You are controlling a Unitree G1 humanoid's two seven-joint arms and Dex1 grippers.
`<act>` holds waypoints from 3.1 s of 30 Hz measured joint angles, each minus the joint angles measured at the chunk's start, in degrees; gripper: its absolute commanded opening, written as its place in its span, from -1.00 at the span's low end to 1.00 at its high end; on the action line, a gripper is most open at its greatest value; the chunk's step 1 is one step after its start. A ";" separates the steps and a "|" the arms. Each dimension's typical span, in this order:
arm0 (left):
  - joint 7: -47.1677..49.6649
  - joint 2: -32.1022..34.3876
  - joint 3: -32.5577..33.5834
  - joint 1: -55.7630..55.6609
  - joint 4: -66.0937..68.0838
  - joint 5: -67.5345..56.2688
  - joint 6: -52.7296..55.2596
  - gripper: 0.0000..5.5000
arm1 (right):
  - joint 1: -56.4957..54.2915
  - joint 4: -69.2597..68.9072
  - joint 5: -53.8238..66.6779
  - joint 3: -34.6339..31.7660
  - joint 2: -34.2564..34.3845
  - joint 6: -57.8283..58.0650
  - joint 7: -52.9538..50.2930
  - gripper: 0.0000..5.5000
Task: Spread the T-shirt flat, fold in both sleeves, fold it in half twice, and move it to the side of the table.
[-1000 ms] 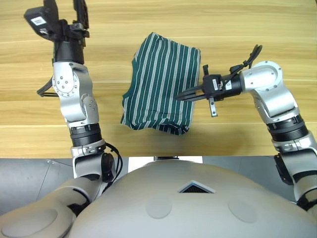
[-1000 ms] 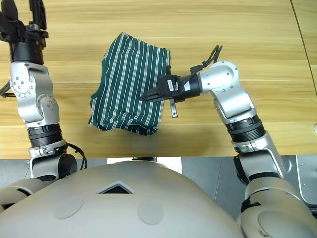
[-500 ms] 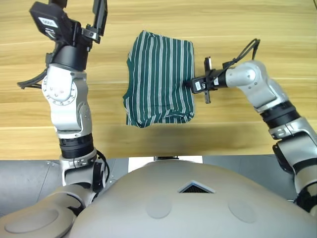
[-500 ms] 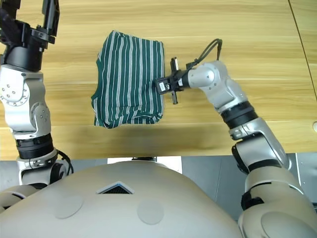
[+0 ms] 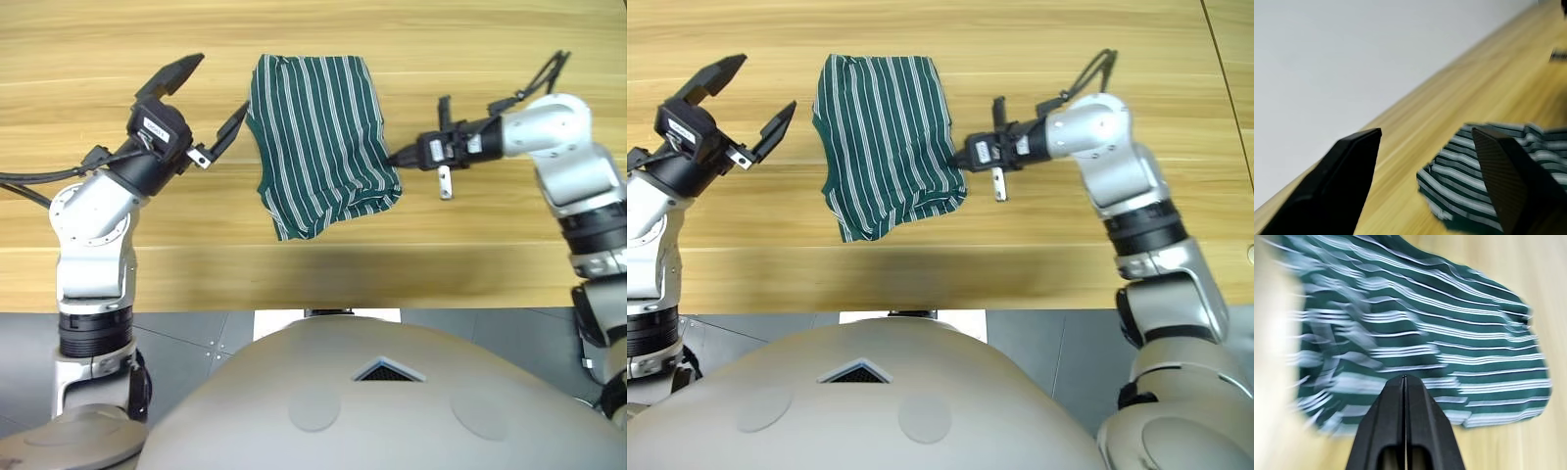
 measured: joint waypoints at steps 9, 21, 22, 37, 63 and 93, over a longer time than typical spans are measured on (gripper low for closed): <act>-9.25 8.62 -12.49 8.22 -4.86 11.41 1.04 0.78 | 0.51 7.27 -2.25 -1.00 -2.87 -8.42 1.74 -0.50; -10.19 8.11 -22.08 6.25 -3.71 18.79 3.56 0.96 | 0.83 8.77 -8.95 4.26 1.70 -12.61 -0.95 0.11; -9.85 7.78 -22.47 5.98 -3.40 19.71 3.54 0.88 | 0.68 8.98 -9.19 4.28 1.91 -12.78 -1.38 0.12; -9.04 6.60 -25.97 4.98 0.30 20.41 2.82 -0.03 | -0.22 10.20 -11.22 4.65 3.94 -13.96 -3.31 -0.17; -10.59 7.79 -21.18 6.99 2.26 11.68 -1.39 -1.00 | 3.77 2.77 -3.31 1.82 1.86 -10.12 -0.70 -0.94; -14.69 -8.72 -12.63 -46.56 66.98 0.17 -0.53 -1.00 | -39.13 69.87 -8.11 -3.43 24.41 -4.18 -7.33 -0.95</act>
